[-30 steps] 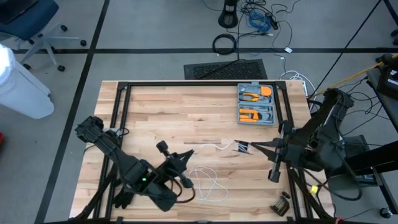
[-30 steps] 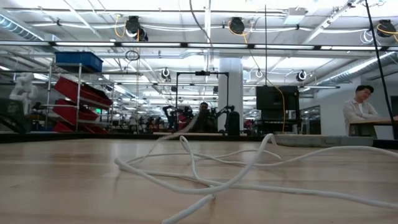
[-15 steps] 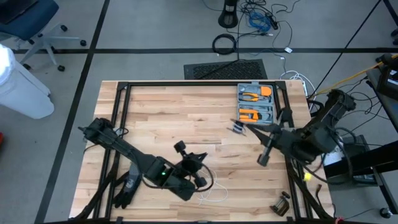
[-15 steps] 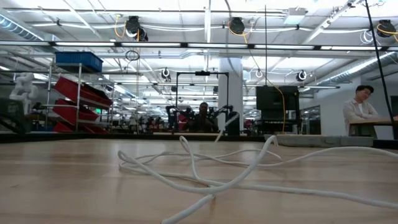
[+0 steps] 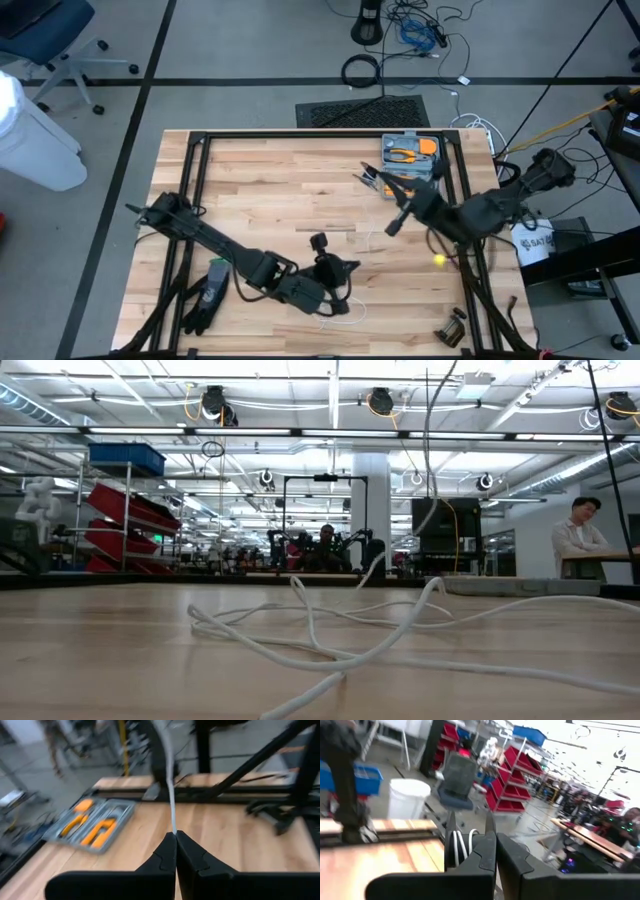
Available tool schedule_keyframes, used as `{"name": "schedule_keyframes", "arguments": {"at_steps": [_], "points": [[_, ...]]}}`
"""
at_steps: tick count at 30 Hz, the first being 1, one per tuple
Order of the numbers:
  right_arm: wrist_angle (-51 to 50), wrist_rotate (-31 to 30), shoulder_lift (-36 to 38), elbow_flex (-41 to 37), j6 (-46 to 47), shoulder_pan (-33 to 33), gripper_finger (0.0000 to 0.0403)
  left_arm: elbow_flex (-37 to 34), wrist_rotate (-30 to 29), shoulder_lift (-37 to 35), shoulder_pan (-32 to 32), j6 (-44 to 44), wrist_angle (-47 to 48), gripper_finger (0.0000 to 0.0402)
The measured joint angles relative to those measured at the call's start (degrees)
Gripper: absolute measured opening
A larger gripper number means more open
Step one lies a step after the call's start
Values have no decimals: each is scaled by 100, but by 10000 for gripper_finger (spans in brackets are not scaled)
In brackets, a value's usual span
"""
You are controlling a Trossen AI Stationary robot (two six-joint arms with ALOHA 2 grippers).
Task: Coil cords
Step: Uncoil the white wire from the spool
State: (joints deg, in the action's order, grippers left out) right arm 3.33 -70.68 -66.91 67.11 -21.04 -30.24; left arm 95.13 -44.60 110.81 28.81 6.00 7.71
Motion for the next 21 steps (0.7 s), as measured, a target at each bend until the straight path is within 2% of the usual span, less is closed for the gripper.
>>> {"name": "schedule_keyframes", "arguments": {"at_steps": [6,11,17,21], "points": [[-1206,47,-178,0,1058,229,0,0,727,1,211,-1295,-1215,2],[-2061,401,-249,0,1878,297,0,0,746,-111,378,-1892,-1590,2],[-2890,975,-242,0,2727,230,0,4,-668,-541,686,-2432,-1564,2],[-3101,1360,-234,0,2982,214,0,4,-1565,-860,864,-2658,-1224,2]]}}
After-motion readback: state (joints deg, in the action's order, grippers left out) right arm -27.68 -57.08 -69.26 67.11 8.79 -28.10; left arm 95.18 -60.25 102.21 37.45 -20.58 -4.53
